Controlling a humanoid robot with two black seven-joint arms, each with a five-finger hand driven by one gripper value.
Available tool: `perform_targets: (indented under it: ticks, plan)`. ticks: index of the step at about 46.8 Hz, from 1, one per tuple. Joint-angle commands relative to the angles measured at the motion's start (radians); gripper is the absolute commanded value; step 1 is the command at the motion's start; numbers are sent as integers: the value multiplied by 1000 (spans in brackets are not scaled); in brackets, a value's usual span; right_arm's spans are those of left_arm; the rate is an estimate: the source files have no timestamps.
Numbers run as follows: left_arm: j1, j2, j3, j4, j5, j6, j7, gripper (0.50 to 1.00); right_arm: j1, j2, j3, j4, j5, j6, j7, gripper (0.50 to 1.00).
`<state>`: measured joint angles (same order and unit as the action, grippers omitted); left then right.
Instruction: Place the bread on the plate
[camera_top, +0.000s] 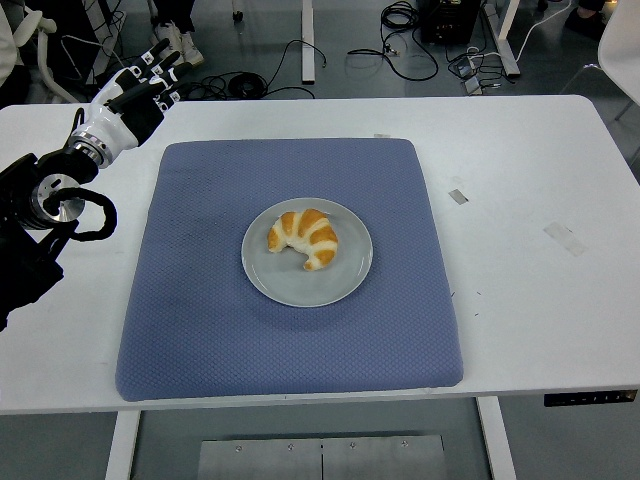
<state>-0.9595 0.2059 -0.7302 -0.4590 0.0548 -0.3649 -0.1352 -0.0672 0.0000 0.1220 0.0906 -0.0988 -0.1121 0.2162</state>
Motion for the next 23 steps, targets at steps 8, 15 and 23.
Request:
perform_targets:
  ticks: [8, 15, 23]
  plan:
    - [18, -13, 3, 3, 0, -16, 0, 981, -10, 0, 4, 0, 1, 0, 0, 1000]
    - [21, -17, 5, 23, 2, -19, 0, 981, -8, 0, 5, 0, 1, -1, 0, 1000]
    - [22, -17, 5, 28, 2, -28, -1, 981, -8, 0, 7, 1, 2, -1, 0, 1000]
